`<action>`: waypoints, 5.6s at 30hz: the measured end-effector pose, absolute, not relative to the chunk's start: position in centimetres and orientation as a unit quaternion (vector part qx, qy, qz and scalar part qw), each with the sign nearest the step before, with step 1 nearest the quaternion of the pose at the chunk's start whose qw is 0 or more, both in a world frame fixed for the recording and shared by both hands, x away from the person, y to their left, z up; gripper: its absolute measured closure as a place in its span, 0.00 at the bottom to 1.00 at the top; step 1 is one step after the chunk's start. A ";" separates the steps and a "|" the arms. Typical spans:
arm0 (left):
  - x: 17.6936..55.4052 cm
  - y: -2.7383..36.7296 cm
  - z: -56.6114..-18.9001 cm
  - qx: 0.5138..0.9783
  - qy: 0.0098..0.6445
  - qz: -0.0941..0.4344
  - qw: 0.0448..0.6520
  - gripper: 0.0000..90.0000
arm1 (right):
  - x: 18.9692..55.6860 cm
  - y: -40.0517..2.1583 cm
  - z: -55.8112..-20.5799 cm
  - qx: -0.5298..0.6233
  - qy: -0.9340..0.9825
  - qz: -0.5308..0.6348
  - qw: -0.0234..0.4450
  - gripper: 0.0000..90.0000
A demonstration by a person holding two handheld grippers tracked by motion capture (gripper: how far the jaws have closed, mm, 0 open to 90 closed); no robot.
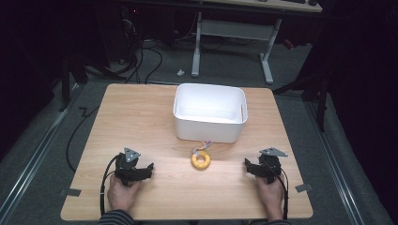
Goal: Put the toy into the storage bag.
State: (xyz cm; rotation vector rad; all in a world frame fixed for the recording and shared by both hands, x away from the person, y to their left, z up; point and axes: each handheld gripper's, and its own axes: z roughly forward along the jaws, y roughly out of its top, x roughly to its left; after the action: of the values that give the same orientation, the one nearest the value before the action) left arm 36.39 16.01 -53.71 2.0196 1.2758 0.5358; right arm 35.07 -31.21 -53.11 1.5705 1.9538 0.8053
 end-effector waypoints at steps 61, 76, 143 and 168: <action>36.5 16.0 -53.7 0.776 0.491 0.205 0.339 0.17 | 33.7 -31.8 -50.6 0.559 0.745 0.291 0.219 0.38; 36.5 16.0 -53.7 0.775 0.491 0.205 0.340 0.16 | 33.6 -30.2 -49.5 0.532 0.759 0.314 0.209 0.45; 36.6 16.0 -53.7 0.775 0.492 0.205 0.341 0.17 | 38.4 -19.6 -47.7 0.448 0.832 0.313 0.099 0.54; 36.5 16.0 -53.7 0.775 0.492 0.205 0.340 0.17 | 41.2 -16.6 -49.1 0.454 0.850 0.257 0.076 0.56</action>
State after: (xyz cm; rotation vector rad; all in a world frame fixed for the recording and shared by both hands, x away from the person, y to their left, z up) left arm 36.55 16.00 -53.70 2.0160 1.2800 0.5330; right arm 41.16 -16.59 -49.14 1.3602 2.5490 0.7707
